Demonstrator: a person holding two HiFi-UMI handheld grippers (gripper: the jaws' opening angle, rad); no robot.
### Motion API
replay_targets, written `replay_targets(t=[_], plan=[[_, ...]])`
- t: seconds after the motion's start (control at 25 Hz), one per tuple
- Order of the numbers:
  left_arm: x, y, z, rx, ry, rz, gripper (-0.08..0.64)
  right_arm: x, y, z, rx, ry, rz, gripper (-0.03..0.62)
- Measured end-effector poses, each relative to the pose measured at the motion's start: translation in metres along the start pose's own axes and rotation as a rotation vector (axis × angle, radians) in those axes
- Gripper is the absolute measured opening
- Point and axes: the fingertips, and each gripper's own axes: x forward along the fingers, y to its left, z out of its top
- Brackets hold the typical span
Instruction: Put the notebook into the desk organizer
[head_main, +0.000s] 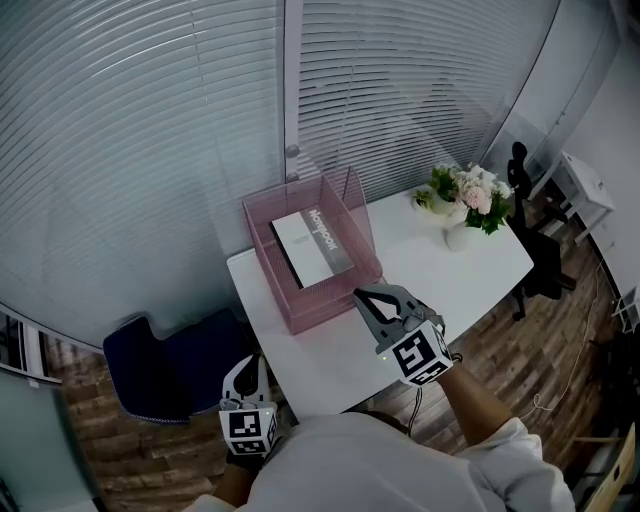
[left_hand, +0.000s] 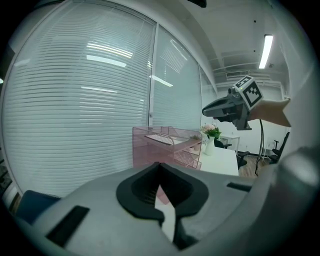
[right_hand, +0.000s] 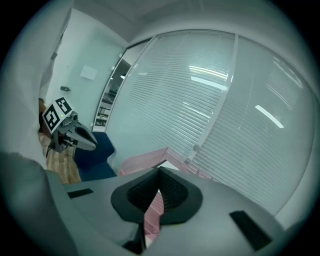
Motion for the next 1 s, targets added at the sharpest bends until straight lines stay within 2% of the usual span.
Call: replay_targets(t=[0.16, 0.56, 1.0], plan=[[0.002, -0.003, 0.001, 0.006, 0.0, -0.009, 0.008, -0.013, 0.004, 0.0, 0.087, -0.054, -0.034, 0.014], [0.006, -0.014, -0.005, 0.018, 0.014, -0.034, 0.008, -0.04, 0.024, -0.012, 0.381, -0.158, -0.117, 0.014], [0.005, -0.029, -0.002, 0.023, 0.018, -0.055, 0.008, -0.045, 0.022, -0.014, 0.43, -0.176, -0.119, 0.014]])
